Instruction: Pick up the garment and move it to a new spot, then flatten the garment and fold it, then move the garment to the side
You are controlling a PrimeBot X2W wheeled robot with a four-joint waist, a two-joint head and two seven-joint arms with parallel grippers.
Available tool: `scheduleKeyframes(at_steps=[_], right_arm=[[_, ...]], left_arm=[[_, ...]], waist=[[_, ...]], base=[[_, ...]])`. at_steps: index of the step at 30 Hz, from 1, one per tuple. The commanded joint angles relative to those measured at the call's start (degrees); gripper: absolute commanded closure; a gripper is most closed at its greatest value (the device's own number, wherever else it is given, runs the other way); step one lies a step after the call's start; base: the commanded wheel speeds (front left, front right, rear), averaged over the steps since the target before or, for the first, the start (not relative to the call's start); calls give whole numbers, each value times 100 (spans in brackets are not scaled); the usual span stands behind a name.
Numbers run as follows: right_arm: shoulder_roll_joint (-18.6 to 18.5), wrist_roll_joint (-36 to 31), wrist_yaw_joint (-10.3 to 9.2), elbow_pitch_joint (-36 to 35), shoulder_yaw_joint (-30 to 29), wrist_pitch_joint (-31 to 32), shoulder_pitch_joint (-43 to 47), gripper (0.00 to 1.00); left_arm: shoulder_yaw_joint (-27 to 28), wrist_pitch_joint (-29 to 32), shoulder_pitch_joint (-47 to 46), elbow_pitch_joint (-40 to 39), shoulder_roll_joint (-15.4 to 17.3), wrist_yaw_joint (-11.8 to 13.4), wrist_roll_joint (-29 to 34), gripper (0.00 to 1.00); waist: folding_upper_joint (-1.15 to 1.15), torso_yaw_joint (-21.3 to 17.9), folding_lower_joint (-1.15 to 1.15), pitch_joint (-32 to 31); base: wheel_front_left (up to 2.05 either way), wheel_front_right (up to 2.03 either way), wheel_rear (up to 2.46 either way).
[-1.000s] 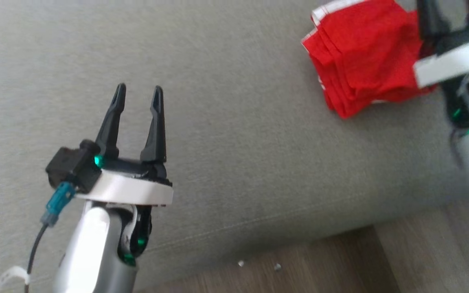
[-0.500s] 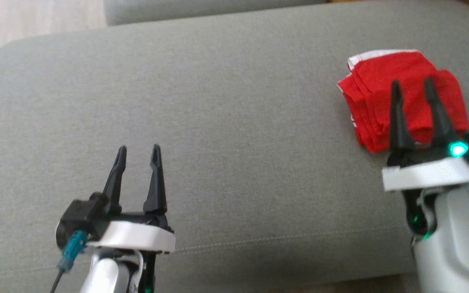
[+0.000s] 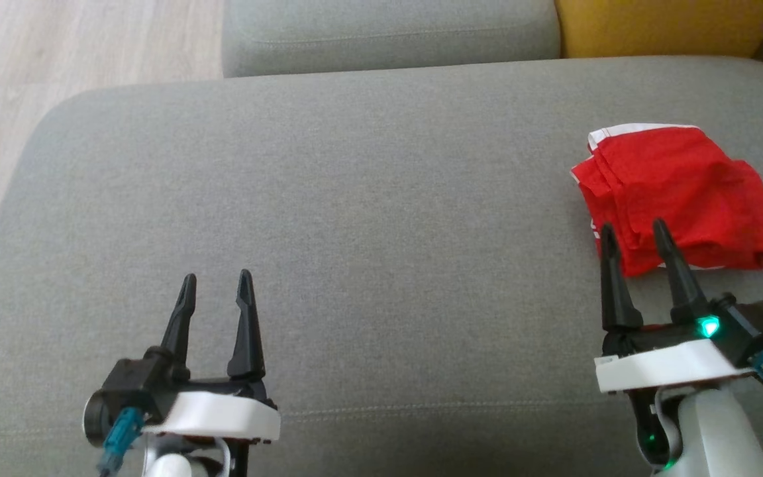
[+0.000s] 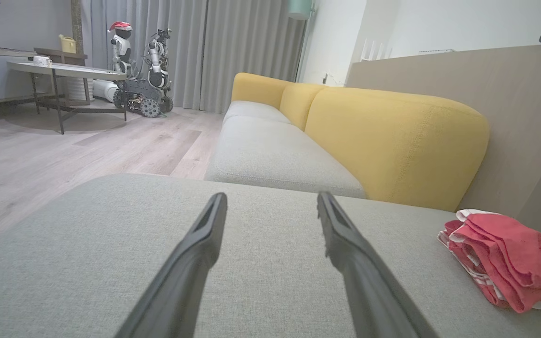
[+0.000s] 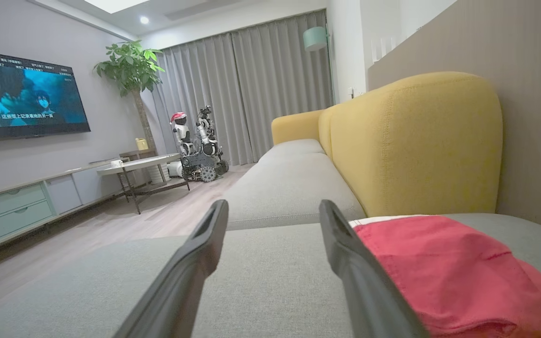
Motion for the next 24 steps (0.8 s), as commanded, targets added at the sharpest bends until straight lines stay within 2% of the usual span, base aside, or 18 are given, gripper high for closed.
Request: scheduleKeyframes(at_steps=[1,24], right_arm=[[52,-35,36,-252,155,-24,-159,0],[80,75,36,-372,289,42,-126,0]], left_arm=[[204,-29,-170,-213,4,-10,51,0],[248,-29,-181,-188,4,135,207,0]], waist=[[0,21,1,-21],[0,143,1,7]], base=[[0,0,0],[0,0,0]])
